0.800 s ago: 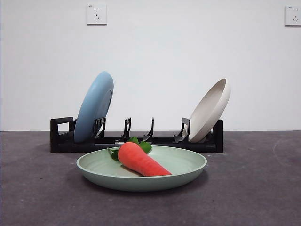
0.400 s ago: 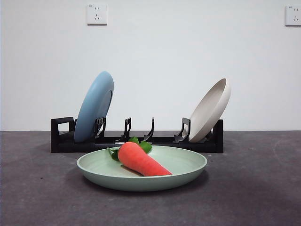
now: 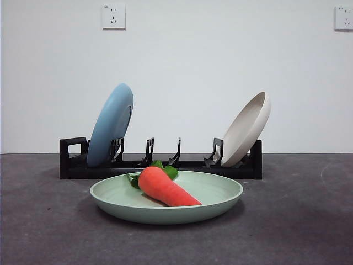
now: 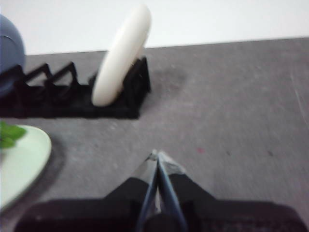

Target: Take the green plate from the plate rack,put the plate on the table,take the carrot from the table,put the carrot in the plate

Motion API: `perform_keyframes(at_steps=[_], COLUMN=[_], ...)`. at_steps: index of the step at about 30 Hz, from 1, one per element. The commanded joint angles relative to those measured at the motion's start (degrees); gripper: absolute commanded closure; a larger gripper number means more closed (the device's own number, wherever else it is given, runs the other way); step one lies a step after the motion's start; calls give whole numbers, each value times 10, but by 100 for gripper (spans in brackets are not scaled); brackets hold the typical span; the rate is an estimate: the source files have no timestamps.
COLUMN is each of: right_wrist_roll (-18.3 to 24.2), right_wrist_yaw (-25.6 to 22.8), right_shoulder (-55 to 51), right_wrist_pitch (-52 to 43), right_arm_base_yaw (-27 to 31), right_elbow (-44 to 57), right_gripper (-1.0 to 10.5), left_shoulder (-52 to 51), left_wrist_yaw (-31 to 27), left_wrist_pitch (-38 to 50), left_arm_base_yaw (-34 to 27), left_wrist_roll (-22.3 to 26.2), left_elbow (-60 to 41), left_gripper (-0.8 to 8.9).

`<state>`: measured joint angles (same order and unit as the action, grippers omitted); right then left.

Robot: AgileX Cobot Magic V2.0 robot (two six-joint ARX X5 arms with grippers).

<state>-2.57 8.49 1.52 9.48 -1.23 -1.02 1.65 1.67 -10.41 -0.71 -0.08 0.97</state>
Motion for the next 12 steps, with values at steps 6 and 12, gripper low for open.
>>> perform_keyframes(at_steps=[6, 12], right_wrist_roll=[-10, -46], right_wrist_yaw=[-30, -29], right_shoulder=[-15, -15], right_wrist_pitch=[8, 6], right_arm_base_yaw=[1, 0], right_elbow=[7, 7], right_gripper=[946, 946], left_shoulder=[-2, -2], left_wrist_yaw=[0, 1], left_wrist_pitch=[4, 4], left_arm_base_yaw=[-2, -2], left_wrist_roll=[-3, -3], left_elbow=[-8, -8], left_gripper=[817, 817])
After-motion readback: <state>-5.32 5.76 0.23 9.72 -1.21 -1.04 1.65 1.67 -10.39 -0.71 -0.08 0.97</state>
